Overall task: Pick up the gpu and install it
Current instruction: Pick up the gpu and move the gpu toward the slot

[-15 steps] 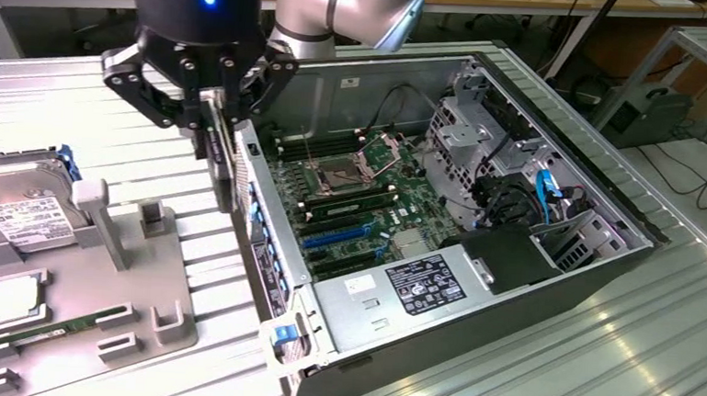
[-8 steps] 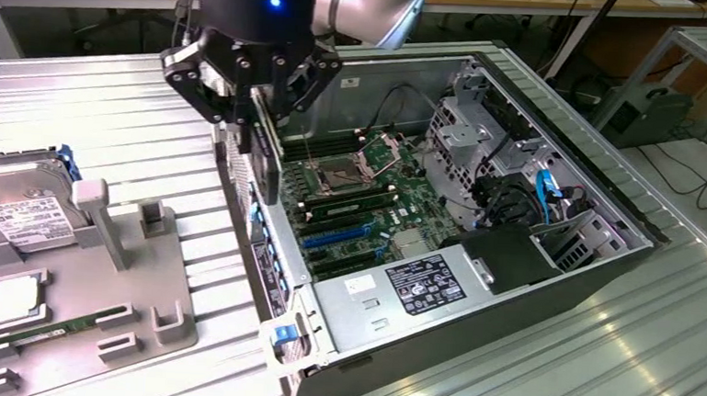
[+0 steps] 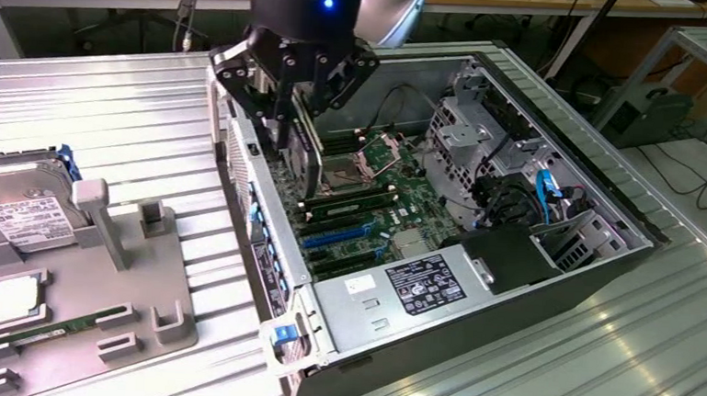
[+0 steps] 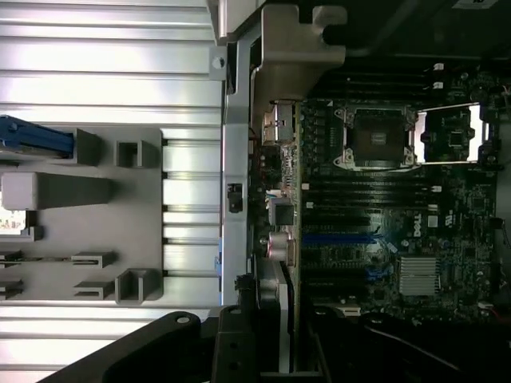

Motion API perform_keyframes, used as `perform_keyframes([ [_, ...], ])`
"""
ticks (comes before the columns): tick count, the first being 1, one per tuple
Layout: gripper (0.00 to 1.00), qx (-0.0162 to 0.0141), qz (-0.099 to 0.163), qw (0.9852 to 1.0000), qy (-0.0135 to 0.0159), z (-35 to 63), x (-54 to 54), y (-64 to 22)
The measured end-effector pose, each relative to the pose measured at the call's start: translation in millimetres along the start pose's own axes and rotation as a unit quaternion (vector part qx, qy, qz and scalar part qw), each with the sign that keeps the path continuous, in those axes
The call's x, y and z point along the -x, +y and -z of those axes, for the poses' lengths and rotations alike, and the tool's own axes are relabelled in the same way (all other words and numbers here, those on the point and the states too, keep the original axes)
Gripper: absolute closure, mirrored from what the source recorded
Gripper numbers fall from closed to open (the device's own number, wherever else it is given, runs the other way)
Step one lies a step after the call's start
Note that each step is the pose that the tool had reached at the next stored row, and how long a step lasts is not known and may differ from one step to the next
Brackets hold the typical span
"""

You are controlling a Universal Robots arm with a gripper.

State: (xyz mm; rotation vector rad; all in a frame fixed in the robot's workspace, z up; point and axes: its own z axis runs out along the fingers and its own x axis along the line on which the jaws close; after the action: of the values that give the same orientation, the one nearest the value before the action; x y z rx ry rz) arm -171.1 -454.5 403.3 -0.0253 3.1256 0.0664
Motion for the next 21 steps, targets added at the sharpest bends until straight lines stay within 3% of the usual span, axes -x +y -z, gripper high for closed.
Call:
perform_keyframes([
  [6,0.72,0.0000,-0.002,1.0000,-0.0001,-1.0,29.9,-0.4],
  [14,0.72,0.0000,-0.003,1.0000,-0.0001,-2.7,55.3,11.3],
  [16,0.72,0.0000,-0.004,1.0000,-0.0002,-3.3,67.7,12.9],
  [21,0.72,-0.0001,-0.006,1.0000,-0.0003,-4.2,86.9,16.4],
])
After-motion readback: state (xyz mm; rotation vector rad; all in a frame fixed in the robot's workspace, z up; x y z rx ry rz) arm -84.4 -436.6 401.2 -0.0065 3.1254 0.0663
